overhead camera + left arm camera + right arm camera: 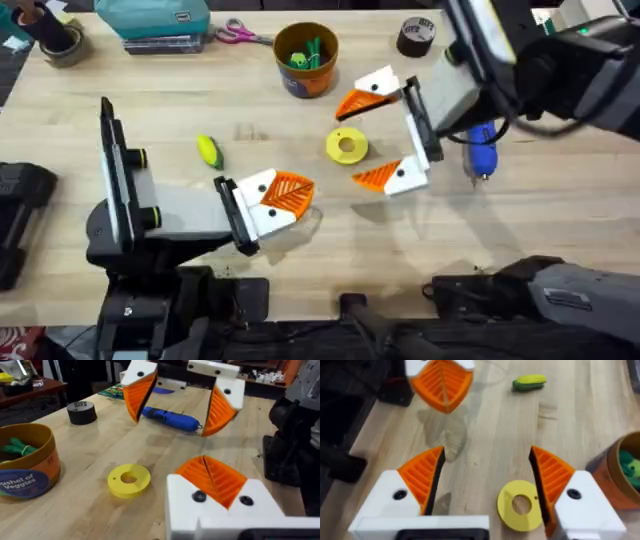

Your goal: Pick up the gripper from the table and insert it into the empty holder that is missing its gripper. Then pick up a screw, insert it into the mounting hole, and use the screwdriver to tighten it. Finally, clean up the table by picking up the vegetable and placing it into the bucket.

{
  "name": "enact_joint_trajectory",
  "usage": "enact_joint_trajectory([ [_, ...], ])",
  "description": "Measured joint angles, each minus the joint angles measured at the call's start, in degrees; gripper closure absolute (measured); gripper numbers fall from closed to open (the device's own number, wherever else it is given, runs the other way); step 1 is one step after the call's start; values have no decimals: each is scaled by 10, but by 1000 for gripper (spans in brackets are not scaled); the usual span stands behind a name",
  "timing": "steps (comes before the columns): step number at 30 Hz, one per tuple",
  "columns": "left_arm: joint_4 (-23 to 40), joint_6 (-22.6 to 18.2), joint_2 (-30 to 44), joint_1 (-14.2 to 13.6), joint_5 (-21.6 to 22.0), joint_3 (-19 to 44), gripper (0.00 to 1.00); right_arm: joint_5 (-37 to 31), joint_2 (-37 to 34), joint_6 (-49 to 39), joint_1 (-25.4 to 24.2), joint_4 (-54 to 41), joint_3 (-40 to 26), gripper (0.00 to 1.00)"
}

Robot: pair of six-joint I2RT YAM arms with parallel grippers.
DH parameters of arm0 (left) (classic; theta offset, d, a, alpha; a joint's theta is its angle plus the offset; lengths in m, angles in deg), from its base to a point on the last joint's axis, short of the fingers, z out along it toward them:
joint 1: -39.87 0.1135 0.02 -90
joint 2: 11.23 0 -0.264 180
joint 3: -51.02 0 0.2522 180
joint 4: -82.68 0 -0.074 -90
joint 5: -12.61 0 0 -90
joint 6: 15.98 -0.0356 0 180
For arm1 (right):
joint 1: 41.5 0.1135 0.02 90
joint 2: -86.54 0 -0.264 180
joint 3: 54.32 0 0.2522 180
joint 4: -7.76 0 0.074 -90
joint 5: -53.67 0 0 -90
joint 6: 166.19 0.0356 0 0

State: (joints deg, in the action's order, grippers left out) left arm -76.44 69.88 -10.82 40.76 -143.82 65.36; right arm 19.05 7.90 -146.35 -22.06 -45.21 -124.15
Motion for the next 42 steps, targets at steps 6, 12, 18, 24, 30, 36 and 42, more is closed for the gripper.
enact_joint_trajectory([
  [6, 0, 0, 0, 0, 0, 0, 997, -64, 26, 273, -43, 48, -23, 5],
  [12, 0, 0, 0, 0, 0, 0, 997, -252, 60, 514, -85, -22, -101, 6],
  [18, 0, 0, 0, 0, 0, 0, 997, -463, 69, 639, -88, -147, -207, 6],
  [24, 0, 0, 0, 0, 0, 0, 997, -632, 76, 719, -96, -218, -273, 5],
  [30, 0, 0, 0, 0, 0, 0, 997, -667, 71, 745, -177, -227, -274, 4],
  [36, 0, 0, 0, 0, 0, 0, 997, -577, 29, 718, -289, -225, -264, 5],
  [42, 0, 0, 0, 0, 0, 0, 997, -533, -57, 665, -333, -217, -247, 5],
])
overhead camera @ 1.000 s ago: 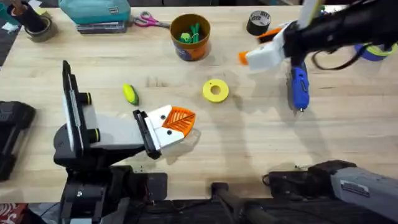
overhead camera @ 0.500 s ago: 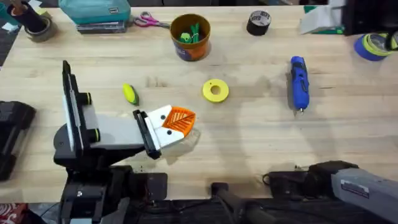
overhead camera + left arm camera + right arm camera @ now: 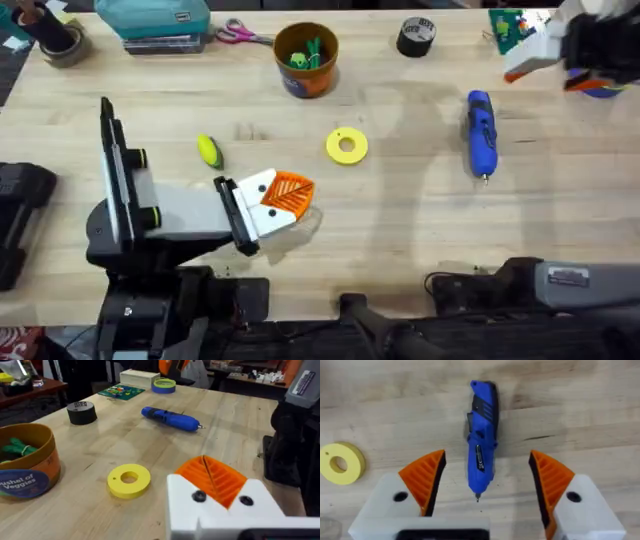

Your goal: Pick up the gripper from the table and insert it into the empty holder that is missing its gripper. Then pick up a screw, insert it into the mounting hole, and use the screwdriver to tighten it. Finally, clean up the table by picking up the vegetable and placing it into the bucket.

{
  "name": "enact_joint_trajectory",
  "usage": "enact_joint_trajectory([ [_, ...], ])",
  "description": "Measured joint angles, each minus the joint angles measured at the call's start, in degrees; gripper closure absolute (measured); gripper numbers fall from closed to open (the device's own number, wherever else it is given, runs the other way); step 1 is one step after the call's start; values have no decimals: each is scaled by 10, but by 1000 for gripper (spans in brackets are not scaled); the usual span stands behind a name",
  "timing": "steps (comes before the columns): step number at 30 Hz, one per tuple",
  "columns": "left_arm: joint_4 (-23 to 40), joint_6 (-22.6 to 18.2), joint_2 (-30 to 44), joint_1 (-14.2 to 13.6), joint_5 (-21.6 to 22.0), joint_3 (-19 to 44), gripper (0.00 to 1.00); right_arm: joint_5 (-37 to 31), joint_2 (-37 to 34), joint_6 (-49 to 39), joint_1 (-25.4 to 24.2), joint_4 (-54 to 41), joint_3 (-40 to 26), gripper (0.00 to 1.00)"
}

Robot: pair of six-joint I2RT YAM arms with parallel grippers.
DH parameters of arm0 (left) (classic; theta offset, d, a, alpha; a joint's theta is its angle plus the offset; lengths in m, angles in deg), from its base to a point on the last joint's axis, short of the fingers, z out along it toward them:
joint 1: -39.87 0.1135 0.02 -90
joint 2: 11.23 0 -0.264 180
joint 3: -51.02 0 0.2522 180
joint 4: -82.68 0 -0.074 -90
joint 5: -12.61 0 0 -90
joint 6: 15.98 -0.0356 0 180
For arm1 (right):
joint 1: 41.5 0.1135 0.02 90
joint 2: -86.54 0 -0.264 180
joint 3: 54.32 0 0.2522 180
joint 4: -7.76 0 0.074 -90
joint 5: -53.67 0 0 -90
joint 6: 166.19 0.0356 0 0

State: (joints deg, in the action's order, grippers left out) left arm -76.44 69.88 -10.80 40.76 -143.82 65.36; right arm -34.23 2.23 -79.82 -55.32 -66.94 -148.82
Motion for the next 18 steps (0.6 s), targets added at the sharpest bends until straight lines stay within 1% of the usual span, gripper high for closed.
enact_joint_trajectory([
  [1, 0, 0, 0, 0, 0, 0, 997, 8, -48, -14, -1, 20, 1, 5],
  [5, 0, 0, 0, 0, 0, 0, 997, 12, -113, -24, 0, 30, 1, 5],
  [9, 0, 0, 0, 0, 0, 0, 997, 19, -172, -24, 0, 61, 1, 7],
  [13, 0, 0, 0, 0, 0, 0, 997, 35, -206, -24, 3, 80, 6, 6],
  [18, 0, 0, 0, 0, 0, 0, 997, 43, -229, -25, 12, 101, 18, 6],
])
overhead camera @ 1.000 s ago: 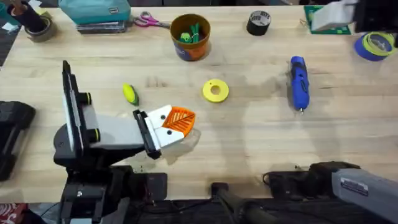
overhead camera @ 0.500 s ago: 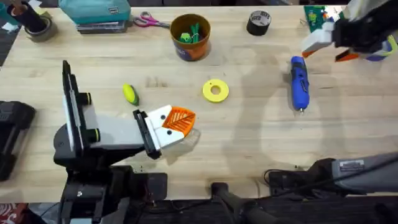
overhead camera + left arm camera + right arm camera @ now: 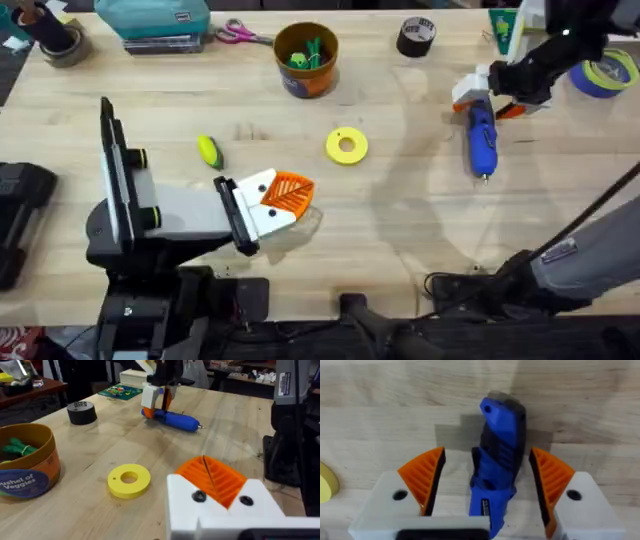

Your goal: Pick up the gripper from the table and insert it into the empty holder that is missing its gripper. Then pick up a screw, insert it into the mounting hole, and use the screwdriver to tighten it. Finally, clean up the table by picking up the vegetable and placing it into the bucket.

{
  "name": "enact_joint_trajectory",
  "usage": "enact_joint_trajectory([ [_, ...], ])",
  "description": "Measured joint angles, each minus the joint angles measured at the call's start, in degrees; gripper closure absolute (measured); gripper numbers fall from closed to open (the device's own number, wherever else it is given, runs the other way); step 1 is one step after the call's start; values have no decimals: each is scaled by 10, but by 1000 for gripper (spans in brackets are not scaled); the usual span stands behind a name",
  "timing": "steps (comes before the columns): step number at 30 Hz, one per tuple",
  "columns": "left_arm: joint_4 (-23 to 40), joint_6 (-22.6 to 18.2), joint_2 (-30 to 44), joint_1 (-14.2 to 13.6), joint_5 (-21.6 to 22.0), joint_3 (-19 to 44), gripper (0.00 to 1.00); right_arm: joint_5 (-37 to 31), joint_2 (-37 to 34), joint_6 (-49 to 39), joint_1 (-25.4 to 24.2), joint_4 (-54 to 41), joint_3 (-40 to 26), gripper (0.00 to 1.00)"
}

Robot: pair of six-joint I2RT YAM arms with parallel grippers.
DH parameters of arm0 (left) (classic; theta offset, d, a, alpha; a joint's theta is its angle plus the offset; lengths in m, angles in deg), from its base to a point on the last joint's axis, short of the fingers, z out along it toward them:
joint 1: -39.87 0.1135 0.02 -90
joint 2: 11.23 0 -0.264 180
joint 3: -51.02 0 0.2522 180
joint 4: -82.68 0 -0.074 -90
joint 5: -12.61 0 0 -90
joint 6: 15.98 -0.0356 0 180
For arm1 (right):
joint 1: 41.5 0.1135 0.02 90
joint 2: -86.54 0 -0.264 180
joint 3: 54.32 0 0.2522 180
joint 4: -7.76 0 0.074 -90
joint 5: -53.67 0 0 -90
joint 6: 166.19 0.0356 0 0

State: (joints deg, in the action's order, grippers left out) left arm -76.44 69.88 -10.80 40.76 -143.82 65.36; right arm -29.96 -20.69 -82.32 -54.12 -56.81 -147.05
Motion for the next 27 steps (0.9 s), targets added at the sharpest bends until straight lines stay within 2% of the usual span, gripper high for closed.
enact_joint_trajectory([
  [12, 0, 0, 0, 0, 0, 0, 997, -10, -28, -21, 2, 1, 4, 6],
  [14, 0, 0, 0, 0, 0, 0, 997, -12, -28, -22, 2, 2, 4, 50],
  [17, 0, 0, 0, 0, 0, 0, 997, -23, -31, -29, 2, 3, 4, 325],
  [20, 0, 0, 0, 0, 0, 0, 997, -31, -32, -36, 0, 2, 4, 537],
  [23, 0, 0, 0, 0, 0, 0, 997, -31, -34, -39, 0, 4, 4, 939],
  [24, 0, 0, 0, 0, 0, 0, 997, -31, -35, -40, 1, 4, 4, 973],
  [27, 0, 0, 0, 0, 0, 0, 997, -31, -35, -40, 1, 4, 4, 976],
])
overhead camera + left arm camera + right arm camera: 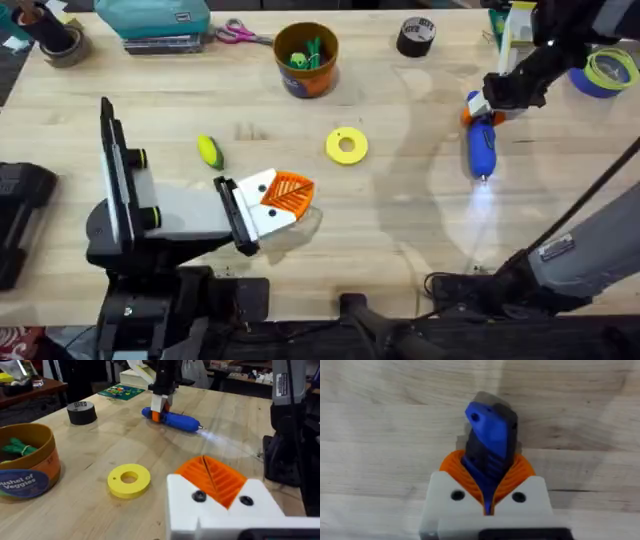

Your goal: Pick up the gripper from the table and insert it into the empty holder that is missing its gripper. Then pick up a screw, insert it into the mounting hole, and use the screwdriver to tighten it. Finally, clean up the table by picking up the vegetable and placing it into the bucket.

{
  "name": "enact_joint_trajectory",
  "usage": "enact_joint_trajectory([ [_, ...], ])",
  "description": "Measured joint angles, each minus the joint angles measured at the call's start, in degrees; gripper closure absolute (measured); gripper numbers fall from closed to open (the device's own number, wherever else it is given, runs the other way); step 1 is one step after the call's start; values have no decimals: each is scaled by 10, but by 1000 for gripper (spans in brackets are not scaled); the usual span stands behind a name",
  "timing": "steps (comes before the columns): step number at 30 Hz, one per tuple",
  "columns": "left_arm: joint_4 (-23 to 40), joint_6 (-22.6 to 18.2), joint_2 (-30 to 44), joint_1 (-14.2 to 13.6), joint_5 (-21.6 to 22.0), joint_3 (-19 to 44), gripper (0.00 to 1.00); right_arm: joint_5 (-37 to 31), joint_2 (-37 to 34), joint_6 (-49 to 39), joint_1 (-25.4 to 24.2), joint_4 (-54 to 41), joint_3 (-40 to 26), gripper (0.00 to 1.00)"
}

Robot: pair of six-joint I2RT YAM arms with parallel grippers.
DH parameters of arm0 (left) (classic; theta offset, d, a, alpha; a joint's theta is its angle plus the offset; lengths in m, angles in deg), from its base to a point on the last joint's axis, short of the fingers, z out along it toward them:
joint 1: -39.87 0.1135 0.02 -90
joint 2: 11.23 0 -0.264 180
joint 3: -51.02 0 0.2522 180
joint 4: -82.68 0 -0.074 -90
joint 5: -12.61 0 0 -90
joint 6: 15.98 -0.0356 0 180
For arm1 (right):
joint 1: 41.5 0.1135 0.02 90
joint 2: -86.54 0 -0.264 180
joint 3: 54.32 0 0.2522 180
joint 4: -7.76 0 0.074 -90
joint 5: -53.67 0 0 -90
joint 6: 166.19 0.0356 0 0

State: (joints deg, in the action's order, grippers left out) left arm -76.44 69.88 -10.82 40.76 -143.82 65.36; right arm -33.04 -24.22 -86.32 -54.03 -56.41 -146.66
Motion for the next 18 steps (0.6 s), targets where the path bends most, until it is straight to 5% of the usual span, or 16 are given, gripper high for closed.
enact_joint_trajectory([
  [11, 0, 0, 0, 0, 0, 0, 997, 20, 15, 11, 2, -12, 0, 976],
  [18, 0, 0, 0, 0, 0, 0, 997, 36, 128, 26, 28, -13, -61, 976],
])
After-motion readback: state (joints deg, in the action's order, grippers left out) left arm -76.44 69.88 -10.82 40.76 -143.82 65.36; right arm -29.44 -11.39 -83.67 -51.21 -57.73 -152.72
